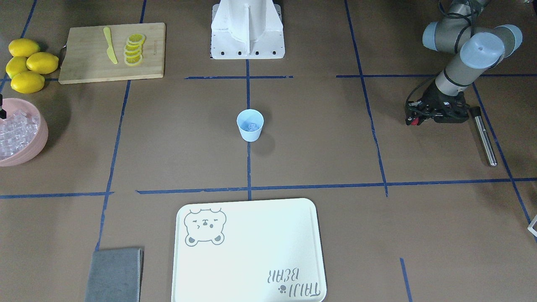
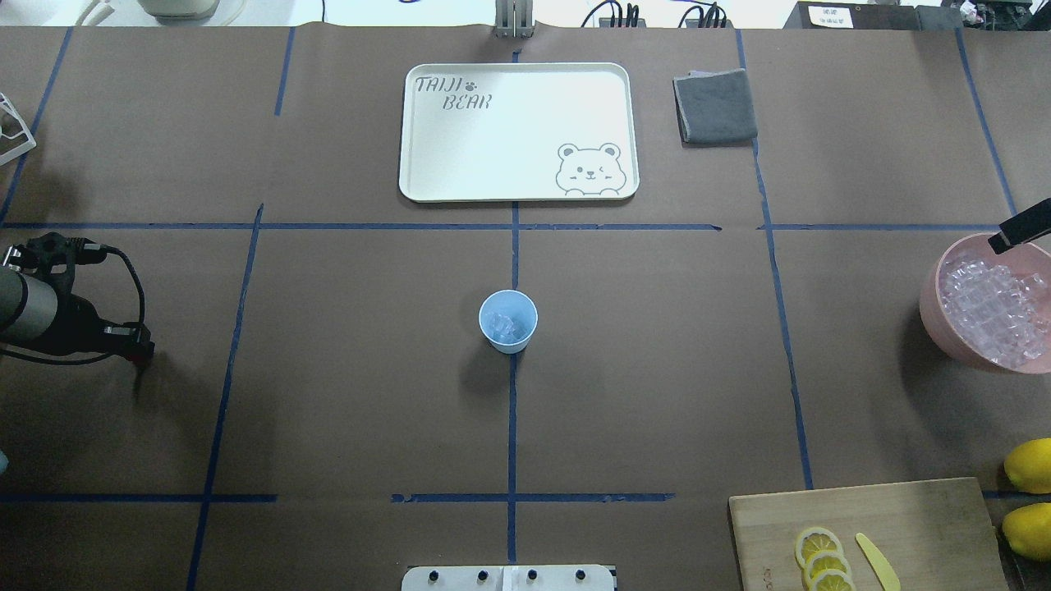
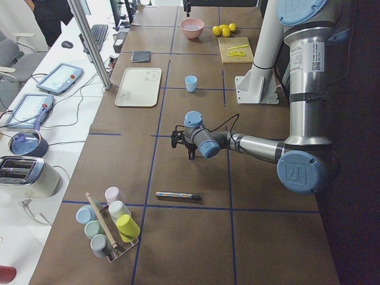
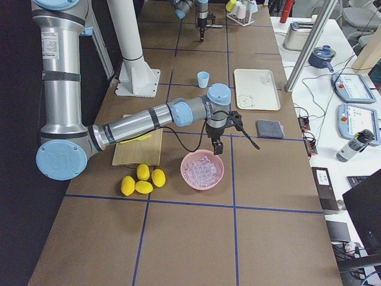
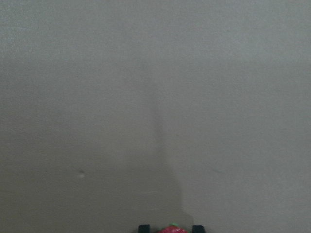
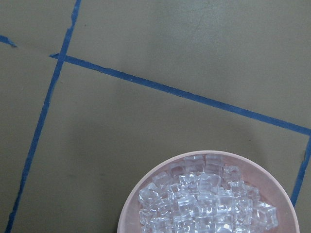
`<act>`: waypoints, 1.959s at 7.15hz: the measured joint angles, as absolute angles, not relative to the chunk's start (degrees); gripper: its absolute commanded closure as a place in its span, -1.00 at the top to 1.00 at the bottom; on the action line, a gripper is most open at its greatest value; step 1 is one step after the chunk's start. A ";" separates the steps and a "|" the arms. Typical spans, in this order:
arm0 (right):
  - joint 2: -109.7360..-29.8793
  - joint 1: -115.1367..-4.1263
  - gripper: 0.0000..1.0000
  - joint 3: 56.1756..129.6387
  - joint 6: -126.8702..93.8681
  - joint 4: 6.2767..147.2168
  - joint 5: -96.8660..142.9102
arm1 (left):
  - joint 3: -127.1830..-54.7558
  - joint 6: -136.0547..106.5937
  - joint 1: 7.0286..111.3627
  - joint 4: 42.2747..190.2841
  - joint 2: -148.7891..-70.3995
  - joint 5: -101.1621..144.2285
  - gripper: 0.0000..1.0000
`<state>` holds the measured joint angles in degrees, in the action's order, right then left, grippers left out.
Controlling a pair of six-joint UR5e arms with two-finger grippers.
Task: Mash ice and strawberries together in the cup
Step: 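Carry the strawberry with the left gripper over the blue cup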
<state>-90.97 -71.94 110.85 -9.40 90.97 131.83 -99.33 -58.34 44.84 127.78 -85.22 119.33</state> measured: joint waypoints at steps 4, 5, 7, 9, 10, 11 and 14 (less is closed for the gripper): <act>-90.99 -72.52 1.00 110.93 -9.40 90.97 132.52 | -105.25 -75.83 43.46 126.71 -98.01 122.26 -1.00; -90.98 -72.59 1.00 110.90 -9.41 90.94 132.53 | -104.26 -82.01 41.06 125.79 -104.63 122.08 -1.00; -90.97 -72.61 1.00 110.79 -9.40 90.89 132.52 | -98.88 -89.82 35.86 119.62 -119.59 117.32 -1.00; -90.97 -72.65 1.00 110.76 -9.40 90.88 132.48 | -95.92 -91.29 32.89 116.69 -125.80 113.80 -0.96; -90.97 -72.67 1.00 110.82 -9.40 90.88 132.51 | -94.31 -91.30 32.48 116.43 -127.70 113.11 -0.89; -90.97 -72.68 1.00 110.85 -9.40 90.88 132.51 | -92.77 -91.20 32.07 116.45 -129.04 112.26 -0.66; -90.97 -72.68 1.00 110.83 -9.40 90.88 132.45 | -91.95 -91.00 31.38 116.62 -129.52 111.23 0.27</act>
<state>-90.97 -72.68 110.83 -9.40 90.88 132.45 -91.95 -91.00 31.38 116.62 -129.52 111.23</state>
